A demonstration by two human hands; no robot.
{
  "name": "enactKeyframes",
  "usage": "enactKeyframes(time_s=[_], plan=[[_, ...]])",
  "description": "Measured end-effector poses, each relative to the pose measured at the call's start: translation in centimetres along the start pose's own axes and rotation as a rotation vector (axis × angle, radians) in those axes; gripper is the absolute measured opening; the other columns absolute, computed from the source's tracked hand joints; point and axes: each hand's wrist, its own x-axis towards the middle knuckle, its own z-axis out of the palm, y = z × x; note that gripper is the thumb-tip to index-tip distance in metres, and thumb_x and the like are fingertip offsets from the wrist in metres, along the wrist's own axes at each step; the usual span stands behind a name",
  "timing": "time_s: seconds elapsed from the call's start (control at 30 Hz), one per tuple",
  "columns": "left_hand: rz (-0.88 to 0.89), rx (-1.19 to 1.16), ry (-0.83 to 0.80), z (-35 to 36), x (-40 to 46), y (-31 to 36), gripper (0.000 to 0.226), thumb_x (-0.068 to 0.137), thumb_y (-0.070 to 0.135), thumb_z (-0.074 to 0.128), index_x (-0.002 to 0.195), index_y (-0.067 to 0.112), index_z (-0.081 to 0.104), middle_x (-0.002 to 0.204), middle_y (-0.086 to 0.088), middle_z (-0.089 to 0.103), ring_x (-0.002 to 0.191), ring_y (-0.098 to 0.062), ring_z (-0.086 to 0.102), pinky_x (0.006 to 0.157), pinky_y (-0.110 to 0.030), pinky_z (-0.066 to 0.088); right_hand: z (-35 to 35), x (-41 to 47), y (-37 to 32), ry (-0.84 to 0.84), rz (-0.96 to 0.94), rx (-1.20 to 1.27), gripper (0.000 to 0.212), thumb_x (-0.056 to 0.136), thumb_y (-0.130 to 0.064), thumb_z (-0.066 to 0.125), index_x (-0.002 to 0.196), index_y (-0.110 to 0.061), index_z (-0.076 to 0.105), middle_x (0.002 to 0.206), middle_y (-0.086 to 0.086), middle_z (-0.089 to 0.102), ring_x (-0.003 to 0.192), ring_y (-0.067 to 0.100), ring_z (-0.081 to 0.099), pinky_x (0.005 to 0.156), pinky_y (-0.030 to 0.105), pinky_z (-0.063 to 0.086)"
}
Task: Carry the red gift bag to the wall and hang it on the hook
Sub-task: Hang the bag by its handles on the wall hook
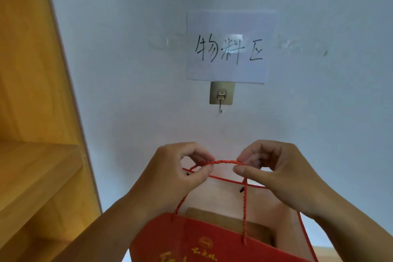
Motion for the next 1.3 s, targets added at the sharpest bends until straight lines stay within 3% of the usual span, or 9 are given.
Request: enactKeyframes(time_s=[0.33, 0.5, 0.6, 0.67, 0.87, 1.03, 1.1, 1.2, 1.3], plan=[[0.016, 0.007, 0.007, 0.3, 5.6, -1.9, 0.012, 0.086, 0.037, 0.080, 0.097, 0.040, 0.076, 0.091, 0.021, 0.075, 0.094, 0.004, 0.069, 0.083, -0.015, 0.053, -0.2, 5.4, 1.3, 0.042, -0.003, 0.017, 0.008, 0.081, -0.016, 0.087, 0.083, -0.017, 0.080, 0.076, 0.009, 0.078, 0.078, 0.033, 0.073, 0.080, 0.050, 0.060], [0.001, -0.030, 0.081, 0.8, 8.4, -1.8, 0.005, 0.085, 0.033, 0.081, 0.091, 0.034, 0.079, 0.082, 0.014, 0.077, 0.088, 0.001, 0.071, 0.079, -0.004, 0.048, -0.5, 8.6, 1.8, 0.099, -0.010, 0.075, 0.008, 0.080, -0.011, 0.087, 0.082, -0.013, 0.080, 0.075, 0.011, 0.079, 0.070, 0.027, 0.073, 0.070, 0.031, 0.057], [-0.015, -0.062, 0.108, 1.4, 9.3, -2.2, 0.005, 0.085, 0.032, 0.081, 0.090, 0.033, 0.080, 0.085, 0.019, 0.077, 0.085, 0.003, 0.070, 0.078, -0.004, 0.048, -0.8, 10.0, 2.3, 0.087, -0.013, 0.084, 0.007, 0.081, -0.012, 0.086, 0.083, -0.011, 0.080, 0.076, 0.012, 0.079, 0.078, 0.037, 0.073, 0.073, 0.038, 0.059], [-0.026, -0.061, 0.122, 1.8, 9.6, -2.4, 0.006, 0.085, 0.032, 0.082, 0.091, 0.033, 0.080, 0.087, 0.023, 0.076, 0.087, 0.004, 0.070, 0.079, -0.004, 0.049, -1.0, 10.5, 2.8, 0.082, -0.014, 0.078, 0.007, 0.080, -0.012, 0.087, 0.082, -0.011, 0.080, 0.077, 0.012, 0.079, 0.074, 0.033, 0.074, 0.073, 0.040, 0.060], [-0.063, -0.059, 0.148, 2.6, 11.4, -2.7, 0.011, 0.086, 0.030, 0.081, 0.097, 0.031, 0.080, 0.085, 0.016, 0.077, 0.087, 0.003, 0.070, 0.079, -0.018, 0.059, -1.3, 12.4, 3.8, 0.145, -0.013, 0.063, 0.009, 0.079, -0.008, 0.088, 0.083, -0.009, 0.080, 0.080, 0.014, 0.079, 0.079, 0.033, 0.073, 0.061, 0.018, 0.057], [-0.076, -0.049, 0.218, 3.2, 13.4, -3.6, 0.012, 0.089, 0.027, 0.079, 0.101, 0.028, 0.081, 0.089, 0.014, 0.078, 0.087, 0.001, 0.071, 0.078, -0.014, 0.059, -0.6, 14.8, 4.4, 0.237, -0.025, 0.086, 0.011, 0.079, -0.004, 0.087, 0.084, -0.008, 0.079, 0.079, 0.011, 0.077, 0.068, 0.017, 0.068, 0.066, 0.023, 0.058], [-0.087, -0.049, 0.252, 3.3, 13.9, -4.1, 0.013, 0.089, 0.026, 0.078, 0.102, 0.026, 0.081, 0.089, 0.013, 0.078, 0.086, 0.001, 0.071, 0.078, -0.014, 0.059, -0.1, 15.5, 4.5, 0.252, -0.048, 0.051, 0.011, 0.079, -0.007, 0.088, 0.083, -0.011, 0.079, 0.078, 0.006, 0.077, 0.067, 0.009, 0.067, 0.064, 0.016, 0.057], [-0.082, -0.019, 0.288, 3.3, 14.3, -4.9, 0.014, 0.090, 0.027, 0.077, 0.104, 0.026, 0.081, 0.089, 0.016, 0.076, 0.091, 0.005, 0.068, 0.075, -0.008, 0.055, 0.5, 16.3, 4.9, 0.291, -0.080, 0.000, 0.009, 0.080, -0.011, 0.088, 0.082, -0.014, 0.079, 0.077, 0.004, 0.077, 0.068, 0.011, 0.069, 0.062, 0.016, 0.055], [-0.093, 0.003, 0.311, 3.5, 14.5, -5.4, 0.014, 0.090, 0.029, 0.077, 0.103, 0.027, 0.081, 0.089, 0.016, 0.077, 0.089, 0.003, 0.069, 0.075, -0.013, 0.058, 0.9, 16.9, 5.4, 0.313, -0.102, -0.068, 0.008, 0.081, -0.012, 0.087, 0.082, -0.015, 0.080, 0.075, 0.001, 0.076, 0.068, 0.013, 0.068, 0.064, 0.017, 0.052]])
